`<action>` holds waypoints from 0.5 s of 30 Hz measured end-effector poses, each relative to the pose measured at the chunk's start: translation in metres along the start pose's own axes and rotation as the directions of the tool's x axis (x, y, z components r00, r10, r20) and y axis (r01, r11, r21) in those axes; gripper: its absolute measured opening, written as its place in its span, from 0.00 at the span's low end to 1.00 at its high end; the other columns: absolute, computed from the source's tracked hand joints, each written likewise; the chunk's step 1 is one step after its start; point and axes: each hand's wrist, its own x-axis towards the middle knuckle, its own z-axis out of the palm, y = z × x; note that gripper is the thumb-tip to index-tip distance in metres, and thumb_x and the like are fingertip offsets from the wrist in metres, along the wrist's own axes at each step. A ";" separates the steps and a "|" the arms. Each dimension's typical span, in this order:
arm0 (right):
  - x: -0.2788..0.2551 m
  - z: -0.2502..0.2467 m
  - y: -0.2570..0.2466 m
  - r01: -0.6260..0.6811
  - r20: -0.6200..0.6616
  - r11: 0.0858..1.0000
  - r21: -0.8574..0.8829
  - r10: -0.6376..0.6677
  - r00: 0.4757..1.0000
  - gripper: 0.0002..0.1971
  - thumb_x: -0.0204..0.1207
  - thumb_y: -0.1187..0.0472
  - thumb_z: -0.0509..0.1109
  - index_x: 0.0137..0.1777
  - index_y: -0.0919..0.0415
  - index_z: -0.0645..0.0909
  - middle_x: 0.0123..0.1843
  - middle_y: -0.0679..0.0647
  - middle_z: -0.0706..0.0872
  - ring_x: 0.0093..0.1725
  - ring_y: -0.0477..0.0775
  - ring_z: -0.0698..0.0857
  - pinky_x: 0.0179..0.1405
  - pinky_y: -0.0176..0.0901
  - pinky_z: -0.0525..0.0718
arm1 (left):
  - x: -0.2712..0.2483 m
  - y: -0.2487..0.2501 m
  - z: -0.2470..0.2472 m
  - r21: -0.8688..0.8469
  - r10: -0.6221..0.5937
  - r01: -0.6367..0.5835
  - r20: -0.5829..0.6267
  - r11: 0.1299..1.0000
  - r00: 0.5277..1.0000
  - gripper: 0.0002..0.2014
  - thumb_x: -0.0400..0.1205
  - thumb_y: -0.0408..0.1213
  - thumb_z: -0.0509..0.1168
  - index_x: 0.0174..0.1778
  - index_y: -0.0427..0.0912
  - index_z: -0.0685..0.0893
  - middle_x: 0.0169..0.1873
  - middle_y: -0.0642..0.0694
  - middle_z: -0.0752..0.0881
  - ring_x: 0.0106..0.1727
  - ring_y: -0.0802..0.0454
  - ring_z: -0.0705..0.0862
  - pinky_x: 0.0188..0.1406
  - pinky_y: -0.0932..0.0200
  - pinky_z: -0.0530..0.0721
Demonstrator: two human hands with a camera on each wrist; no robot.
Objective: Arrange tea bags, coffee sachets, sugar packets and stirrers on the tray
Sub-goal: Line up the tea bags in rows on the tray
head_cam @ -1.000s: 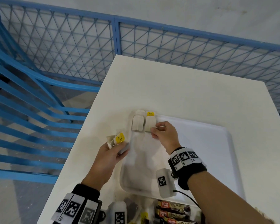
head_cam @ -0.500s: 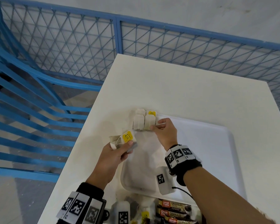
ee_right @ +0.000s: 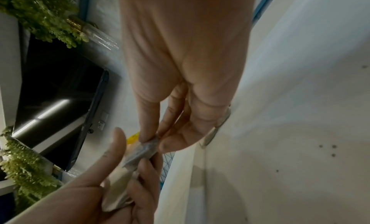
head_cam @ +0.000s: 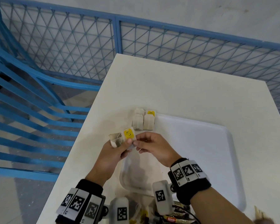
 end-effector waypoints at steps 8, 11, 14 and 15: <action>0.000 -0.004 0.003 -0.009 -0.006 0.997 0.080 0.009 1.000 0.05 0.75 0.71 0.69 0.50 0.67 0.81 0.41 0.56 0.85 0.38 0.48 0.86 0.46 0.35 0.87 | -0.002 0.003 -0.004 -0.030 -0.030 0.030 -0.002 0.999 1.000 0.19 0.77 0.50 0.64 0.58 0.44 0.83 0.48 0.45 0.89 0.43 0.56 0.87 0.41 0.65 0.82; 0.003 -0.008 0.003 -0.020 -0.066 0.997 0.081 0.025 0.997 0.08 0.75 0.70 0.70 0.53 0.69 0.80 0.42 0.56 0.85 0.38 0.49 0.86 0.41 0.34 0.86 | 0.000 0.005 -0.005 -0.110 -0.054 0.045 -0.076 0.993 0.996 0.11 0.82 0.43 0.63 0.56 0.44 0.83 0.46 0.43 0.88 0.40 0.54 0.86 0.41 0.62 0.82; 0.011 -0.012 0.005 -0.035 -0.192 0.999 -0.014 0.032 0.981 0.06 0.74 0.66 0.72 0.49 0.66 0.82 0.40 0.55 0.86 0.36 0.49 0.85 0.32 0.34 0.82 | 0.000 0.006 -0.008 -0.152 -0.066 0.046 -0.127 0.987 0.990 0.11 0.83 0.44 0.62 0.57 0.44 0.82 0.48 0.42 0.90 0.41 0.52 0.85 0.44 0.60 0.82; 0.015 -0.013 0.005 -0.035 -0.234 0.999 -0.033 0.026 0.972 0.03 0.74 0.67 0.72 0.46 0.64 0.82 0.39 0.55 0.86 0.35 0.49 0.84 0.30 0.33 0.81 | -0.001 0.007 -0.009 -0.161 -0.066 0.044 -0.135 0.986 0.989 0.11 0.83 0.45 0.62 0.55 0.44 0.83 0.47 0.42 0.90 0.41 0.51 0.85 0.45 0.59 0.82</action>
